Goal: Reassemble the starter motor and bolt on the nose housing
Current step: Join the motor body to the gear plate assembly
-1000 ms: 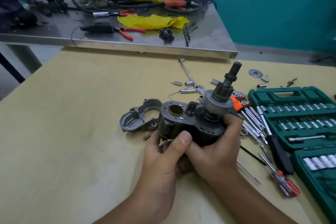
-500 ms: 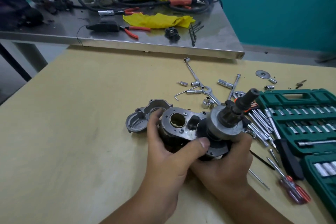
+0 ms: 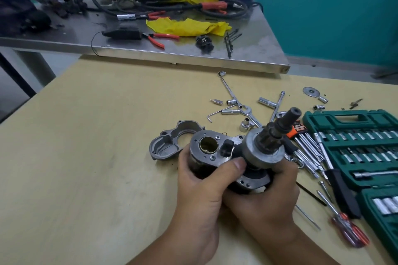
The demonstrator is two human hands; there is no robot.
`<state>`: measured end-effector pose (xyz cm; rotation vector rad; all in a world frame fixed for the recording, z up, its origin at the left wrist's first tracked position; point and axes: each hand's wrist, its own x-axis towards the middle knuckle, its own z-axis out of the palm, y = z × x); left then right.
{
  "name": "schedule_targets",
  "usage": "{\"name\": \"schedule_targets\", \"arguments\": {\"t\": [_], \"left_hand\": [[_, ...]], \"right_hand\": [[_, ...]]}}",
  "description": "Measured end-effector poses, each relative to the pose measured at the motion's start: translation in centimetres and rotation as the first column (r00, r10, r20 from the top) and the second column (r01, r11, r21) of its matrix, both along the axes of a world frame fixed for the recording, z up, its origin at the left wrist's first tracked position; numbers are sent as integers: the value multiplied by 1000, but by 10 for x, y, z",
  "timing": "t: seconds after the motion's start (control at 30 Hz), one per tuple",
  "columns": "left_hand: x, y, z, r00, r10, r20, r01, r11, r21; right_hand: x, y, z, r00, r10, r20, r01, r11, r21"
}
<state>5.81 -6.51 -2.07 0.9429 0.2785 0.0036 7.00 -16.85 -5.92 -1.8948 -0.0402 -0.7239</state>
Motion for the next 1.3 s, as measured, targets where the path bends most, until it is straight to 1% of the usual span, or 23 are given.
{"name": "schedule_targets", "arguments": {"t": [0.23,0.33,0.43,0.5,0.53,0.6,0.63,0.7,0.73,0.8,0.83,0.93,1.0,1.1,1.2,1.3], "left_hand": [[-1,13,1,999,-26,-22,25,999,-45],[0,20,4,1000,-24,-7,23,998,-59],[5,33,9,1000,5,26,-2,996,-93],[8,45,15,999,6,34,-3,997,-79],[10,52,18,999,9,43,-6,998,-67],[17,69,22,996,18,90,-14,999,-37],[20,77,25,994,33,108,-30,999,-28],[26,93,26,990,90,104,-88,996,-28],[29,100,25,988,125,86,-122,992,-38],[34,113,25,979,202,36,-199,977,-71],[36,119,24,971,237,23,-235,968,-86],[42,140,22,947,318,41,-313,945,-93],[46,151,18,941,333,55,-329,942,-71],[50,154,13,937,347,33,-344,936,-74],[52,151,10,924,382,-37,-383,920,-78],[54,155,11,893,444,-79,-444,896,12]], "right_hand": [[0,6,6,990,106,96,-97,991,-93],[5,9,10,980,144,137,-127,984,-128],[11,11,10,951,238,197,-212,967,-144],[14,6,6,937,284,205,-261,956,-134],[15,0,5,939,293,179,-276,954,-114],[18,-15,3,958,276,81,-269,959,-86],[21,-23,3,968,249,24,-245,963,-111],[28,-33,4,988,140,-61,-150,961,-234],[31,-35,6,993,78,-91,-104,938,-330],[35,-33,6,991,18,-130,-85,844,-529],[36,-32,5,988,15,-153,-103,801,-590],[34,-31,2,978,21,-206,-162,696,-700],[32,-31,-1,971,49,-235,-206,673,-710],[33,-32,-3,951,96,-293,-272,708,-652],[35,-32,-2,939,100,-330,-295,729,-618],[34,-30,-3,939,75,-334,-274,752,-600]]}}
